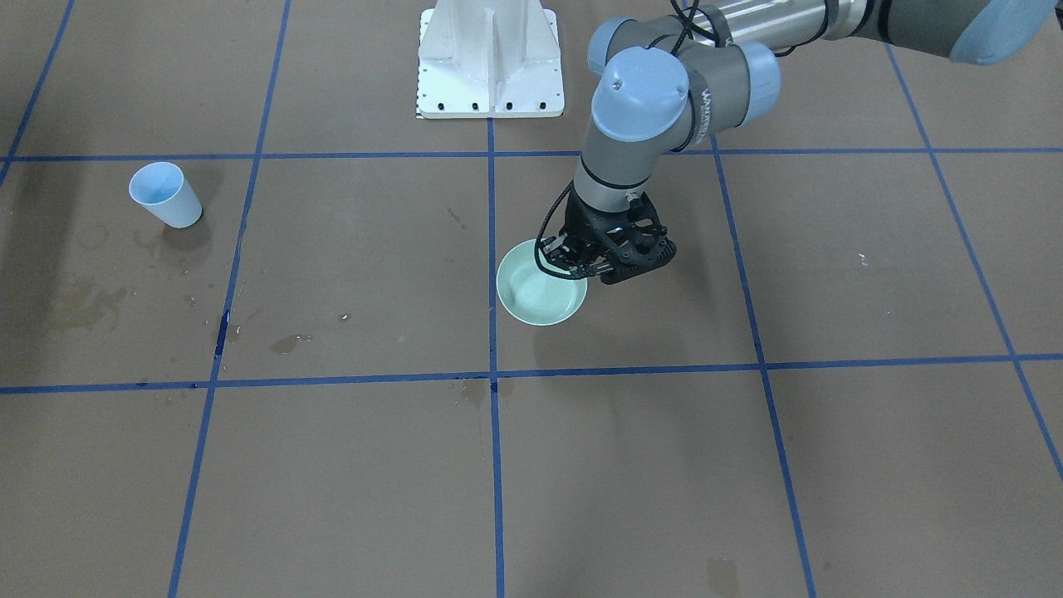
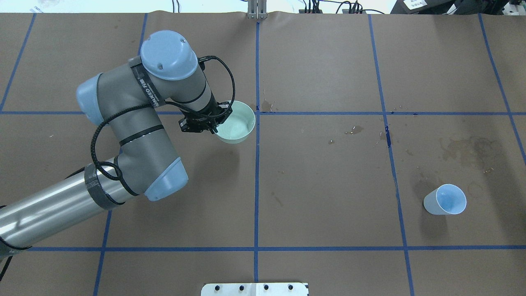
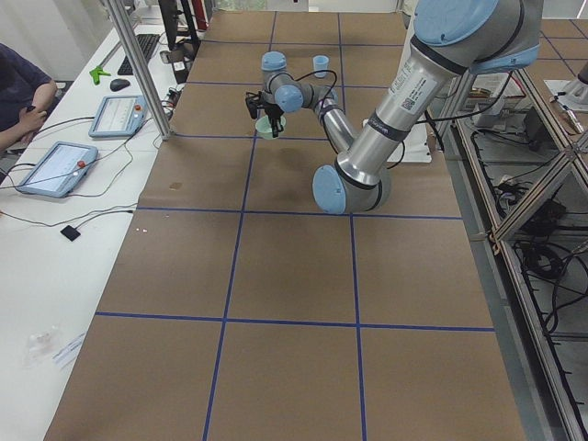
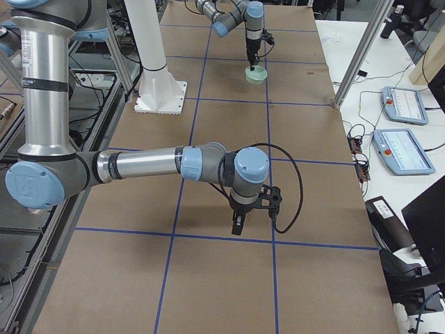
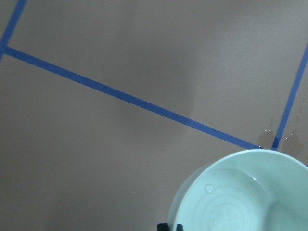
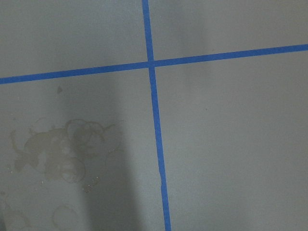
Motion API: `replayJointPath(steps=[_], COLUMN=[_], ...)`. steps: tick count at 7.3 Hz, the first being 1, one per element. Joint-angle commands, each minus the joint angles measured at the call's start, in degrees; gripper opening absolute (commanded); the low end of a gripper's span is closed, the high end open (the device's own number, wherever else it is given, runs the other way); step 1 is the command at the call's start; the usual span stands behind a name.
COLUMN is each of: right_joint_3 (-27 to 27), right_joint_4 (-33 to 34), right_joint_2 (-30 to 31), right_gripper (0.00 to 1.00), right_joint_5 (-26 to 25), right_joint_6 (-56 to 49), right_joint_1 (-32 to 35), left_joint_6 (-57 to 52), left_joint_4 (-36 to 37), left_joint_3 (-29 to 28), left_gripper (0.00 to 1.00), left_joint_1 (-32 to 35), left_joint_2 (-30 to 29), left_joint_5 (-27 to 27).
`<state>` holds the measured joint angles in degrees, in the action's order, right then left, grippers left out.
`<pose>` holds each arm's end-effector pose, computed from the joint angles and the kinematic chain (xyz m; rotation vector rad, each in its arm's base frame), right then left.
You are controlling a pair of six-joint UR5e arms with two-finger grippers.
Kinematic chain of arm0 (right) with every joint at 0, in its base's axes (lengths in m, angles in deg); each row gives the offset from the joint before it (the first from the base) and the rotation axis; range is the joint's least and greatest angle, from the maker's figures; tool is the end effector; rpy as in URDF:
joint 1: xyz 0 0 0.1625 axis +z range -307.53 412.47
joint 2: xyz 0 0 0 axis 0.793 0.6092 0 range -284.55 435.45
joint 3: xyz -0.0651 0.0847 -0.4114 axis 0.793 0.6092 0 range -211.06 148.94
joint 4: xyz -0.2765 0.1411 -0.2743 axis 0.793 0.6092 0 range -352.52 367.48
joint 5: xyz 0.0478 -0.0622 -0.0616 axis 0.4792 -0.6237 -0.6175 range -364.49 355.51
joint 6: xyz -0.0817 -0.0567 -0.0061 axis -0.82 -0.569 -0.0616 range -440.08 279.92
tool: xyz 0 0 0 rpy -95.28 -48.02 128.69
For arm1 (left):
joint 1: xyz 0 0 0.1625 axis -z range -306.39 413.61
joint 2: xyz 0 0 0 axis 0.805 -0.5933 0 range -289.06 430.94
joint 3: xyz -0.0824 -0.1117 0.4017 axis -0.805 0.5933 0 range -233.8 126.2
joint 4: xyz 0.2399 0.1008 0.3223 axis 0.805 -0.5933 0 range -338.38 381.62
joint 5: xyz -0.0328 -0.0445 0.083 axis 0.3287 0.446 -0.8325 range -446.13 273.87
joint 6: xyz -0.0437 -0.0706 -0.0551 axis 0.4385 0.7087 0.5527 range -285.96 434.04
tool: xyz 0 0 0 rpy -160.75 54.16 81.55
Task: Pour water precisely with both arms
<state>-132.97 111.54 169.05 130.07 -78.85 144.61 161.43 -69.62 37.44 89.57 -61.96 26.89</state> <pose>0.0803 -0.4508 0.6108 -0.0891 -0.7781 0.0948 0.5162 -0.4910 0.1942 -0.1016 0.8679 -0.3860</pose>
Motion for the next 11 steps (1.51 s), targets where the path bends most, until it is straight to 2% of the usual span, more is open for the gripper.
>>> replayJointPath(steps=[1, 2, 4, 5, 6, 8, 9, 10, 11], right_joint_3=[0.04, 0.13, 0.04, 0.04, 0.04, -0.75, -2.32, -3.38, -6.78], right_joint_4=[0.0, 0.0, 0.0, 0.0, 0.0, 0.0, 0.17, 4.35, 5.53], right_joint_2=[0.09, 0.0, -0.09, -0.26, -0.35, -1.05, -4.97, -7.1, -6.08], right_gripper=[1.0, 1.0, 1.0, 1.0, 1.0, 1.0, 1.0, 1.0, 1.0], right_joint_5=[-0.09, -0.09, -0.09, -0.09, -0.09, -0.09, -0.62, -2.27, -1.16], right_joint_6=[-0.09, -0.09, -0.09, 0.0, -0.09, -0.26, -0.44, 0.17, 0.26], right_joint_1=[0.06, 0.06, 0.14, 0.15, 0.15, 0.67, 0.59, 0.67, 0.67], left_joint_6=[5.83, 7.86, 7.8, 7.36, 6.57, 5.6, 5.51, 2.81, 0.44], left_joint_4=[-8.63, -13.48, -13.79, -13.79, -13.71, -13.01, -9.35, -3.92, 0.58], left_joint_3=[-6.31, -9.12, -10.12, -10.03, -9.94, -6.97, -4.35, 0.03, 3.03], left_gripper=[0.0, 0.0, 0.0, 0.31, 0.98, 1.0, 1.0, 1.0, 1.0], left_joint_1=[-5.0, -5.11, -5.11, -5.02, -4.85, -2.58, 0.22, 2.08, 2.88], left_joint_2=[-1.57, -2.01, -2.19, -2.28, -2.19, -2.1, -1.93, -1.84, -1.84], left_joint_5=[-4.98, -5.01, -5.01, -5.01, -5.09, -4.4, -1.87, -0.28, -0.26])
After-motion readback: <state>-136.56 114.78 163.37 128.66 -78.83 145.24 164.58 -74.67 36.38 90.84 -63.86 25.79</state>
